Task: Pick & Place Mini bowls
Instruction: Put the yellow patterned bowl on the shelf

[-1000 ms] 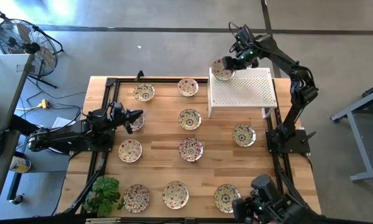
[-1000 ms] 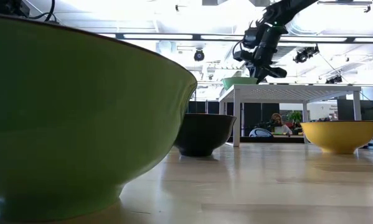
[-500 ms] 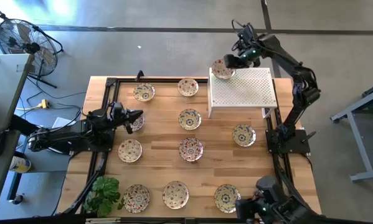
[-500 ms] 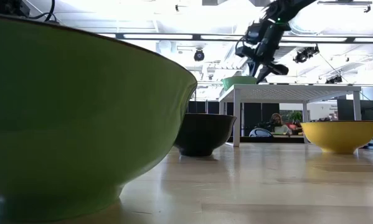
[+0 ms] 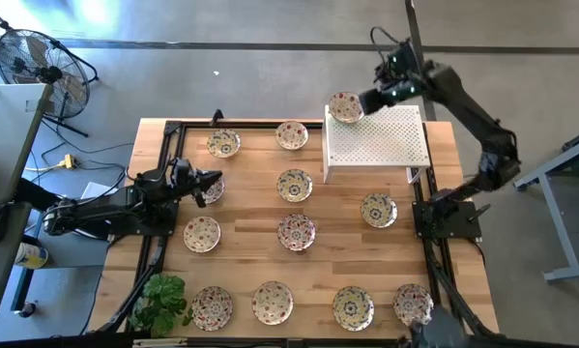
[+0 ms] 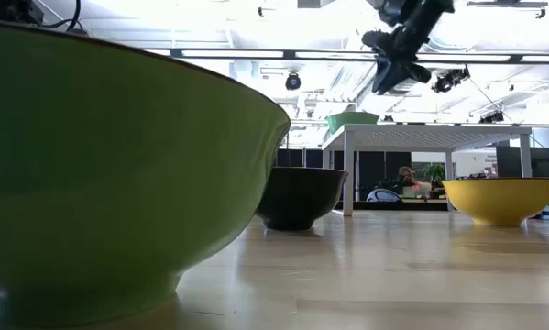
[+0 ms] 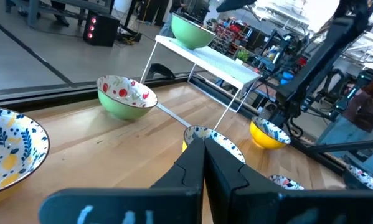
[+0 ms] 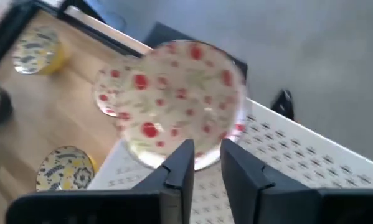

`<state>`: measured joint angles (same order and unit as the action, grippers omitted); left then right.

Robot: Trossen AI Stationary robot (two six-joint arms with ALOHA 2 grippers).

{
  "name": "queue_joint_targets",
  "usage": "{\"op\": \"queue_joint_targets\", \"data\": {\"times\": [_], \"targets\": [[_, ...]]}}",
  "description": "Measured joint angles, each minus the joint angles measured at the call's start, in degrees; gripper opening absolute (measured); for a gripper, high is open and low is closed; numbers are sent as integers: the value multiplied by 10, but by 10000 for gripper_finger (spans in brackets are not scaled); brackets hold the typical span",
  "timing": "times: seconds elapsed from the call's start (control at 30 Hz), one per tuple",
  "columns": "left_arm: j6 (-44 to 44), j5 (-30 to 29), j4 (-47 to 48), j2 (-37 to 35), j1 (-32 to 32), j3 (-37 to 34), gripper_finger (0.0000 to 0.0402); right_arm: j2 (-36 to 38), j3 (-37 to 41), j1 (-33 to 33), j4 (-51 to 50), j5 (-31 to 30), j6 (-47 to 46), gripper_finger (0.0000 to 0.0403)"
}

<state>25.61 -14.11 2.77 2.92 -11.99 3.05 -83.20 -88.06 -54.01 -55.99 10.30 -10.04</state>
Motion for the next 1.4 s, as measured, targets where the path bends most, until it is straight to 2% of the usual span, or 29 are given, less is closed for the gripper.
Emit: {"op": "queue_joint_targets", "data": {"times": [0.2, 0.4, 0.57, 0.67, 0.8, 1.1, 1.4], "targets": [[0, -14, -2, 0, 0, 0, 0, 160, 222, 94, 247, -5, -43, 6], [9, -15, -2, 1, 0, 0, 0, 300, 411, 192, 487, -38, -92, 15], [22, -20, 2, 14, 0, 2, 0, 377, 509, 250, 614, -73, -111, 7], [22, -27, 13, 39, 0, 10, 0, 405, 541, 275, 652, -99, -116, 2], [22, -47, 6, 80, 0, 32, 0, 420, 552, 292, 655, -115, -106, 1], [20, -89, 6, 176, 0, 76, 0, 420, 552, 298, 663, -83, -93, 0], [77, -64, 4, 184, 0, 83, 0, 420, 552, 298, 694, -67, -82, 0]]}}
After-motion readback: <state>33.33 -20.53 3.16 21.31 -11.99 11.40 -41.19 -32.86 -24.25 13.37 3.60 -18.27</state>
